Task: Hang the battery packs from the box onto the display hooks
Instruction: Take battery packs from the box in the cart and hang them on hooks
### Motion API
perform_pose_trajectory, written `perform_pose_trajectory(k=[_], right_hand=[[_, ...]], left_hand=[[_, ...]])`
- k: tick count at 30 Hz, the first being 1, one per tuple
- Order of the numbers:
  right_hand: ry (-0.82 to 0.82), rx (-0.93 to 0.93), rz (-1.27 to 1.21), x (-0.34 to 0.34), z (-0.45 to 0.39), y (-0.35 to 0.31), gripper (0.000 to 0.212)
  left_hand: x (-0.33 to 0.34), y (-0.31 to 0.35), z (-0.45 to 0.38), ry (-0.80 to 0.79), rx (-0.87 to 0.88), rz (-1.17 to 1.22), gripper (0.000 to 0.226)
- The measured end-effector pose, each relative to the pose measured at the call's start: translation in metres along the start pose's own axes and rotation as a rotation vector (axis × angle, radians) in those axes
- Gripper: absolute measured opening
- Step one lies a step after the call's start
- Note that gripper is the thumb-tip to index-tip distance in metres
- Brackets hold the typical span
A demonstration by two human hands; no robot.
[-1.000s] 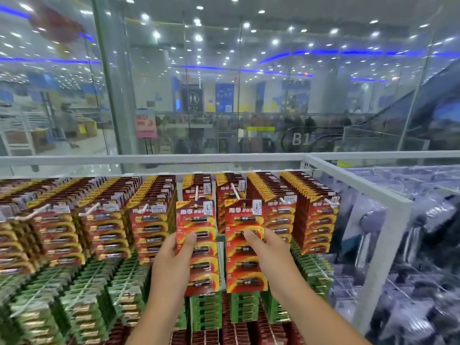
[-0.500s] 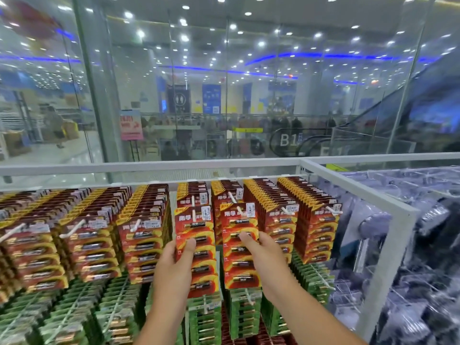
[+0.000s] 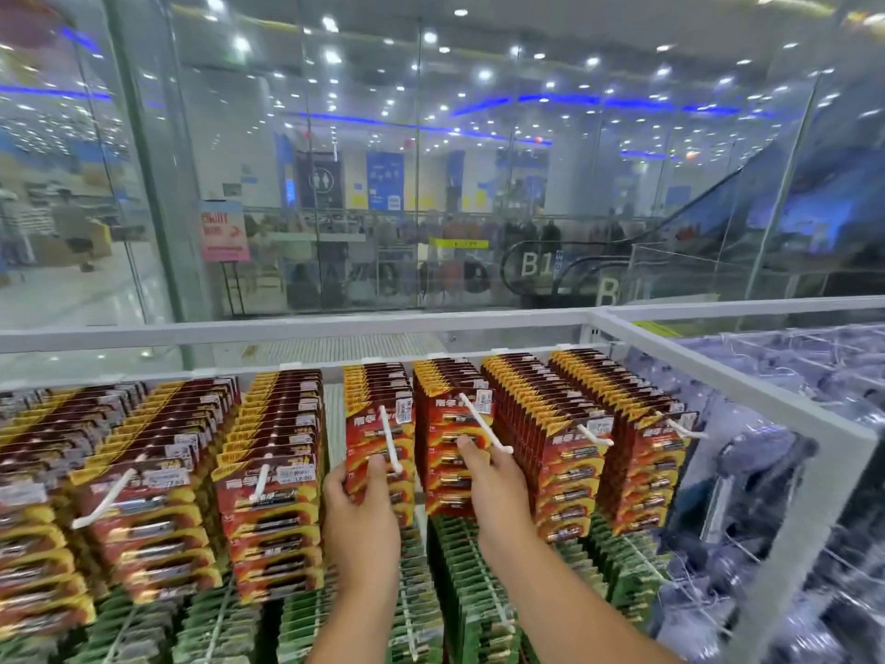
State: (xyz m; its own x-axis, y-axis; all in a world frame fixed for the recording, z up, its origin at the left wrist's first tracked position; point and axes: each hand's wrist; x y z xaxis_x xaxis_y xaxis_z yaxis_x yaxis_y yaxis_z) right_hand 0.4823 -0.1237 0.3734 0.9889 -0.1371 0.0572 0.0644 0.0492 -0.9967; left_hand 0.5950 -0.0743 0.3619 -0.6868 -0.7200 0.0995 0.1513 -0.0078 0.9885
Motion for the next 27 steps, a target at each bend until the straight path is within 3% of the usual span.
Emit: perform_pose_trajectory(k=[4, 8, 13, 18, 25, 27], right_hand=[[0.034, -0.017, 0.047, 0.007, -0.008, 0.007, 0.060], [0.056, -0.036, 0.055, 0.007, -0.006, 0.009, 0.059], [0.055, -0.016, 0.048, 0.004, 0.005, 0.014, 0.048], [0.025, -0.006, 0.105, -0.002, 0.030, 0.029, 0.045], [-0.039, 0.074, 0.114, -0.028, 0.066, 0.044, 0.044], [-0.061, 0.045, 0.120, -0.045, 0.077, 0.042, 0.031]], left_hand=[[0.007, -0.003, -0.009, 0.010, -0.024, -0.015, 0.026], [0.006, -0.008, -0.011, -0.007, -0.019, -0.018, 0.043], [-0.003, -0.015, -0.002, -0.047, 0.011, -0.078, 0.045], [-0.012, -0.042, 0.017, -0.077, -0.012, -0.214, 0.074], [-0.026, -0.046, 0.041, -0.236, -0.017, -0.255, 0.037], [-0.026, -0.040, 0.047, -0.297, 0.011, -0.242, 0.032]])
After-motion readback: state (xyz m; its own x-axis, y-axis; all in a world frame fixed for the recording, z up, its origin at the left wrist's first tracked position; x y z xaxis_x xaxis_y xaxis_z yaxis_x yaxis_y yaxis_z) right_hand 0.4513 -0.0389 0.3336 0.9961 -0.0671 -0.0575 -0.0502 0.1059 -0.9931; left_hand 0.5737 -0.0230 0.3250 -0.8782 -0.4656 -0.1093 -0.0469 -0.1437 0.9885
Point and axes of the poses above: each hand's wrist, its own z-axis away from the middle knuckle, its own x-axis out of the palm, y = z × x, and after that the axes turned 4 degrees about -x, right-handed
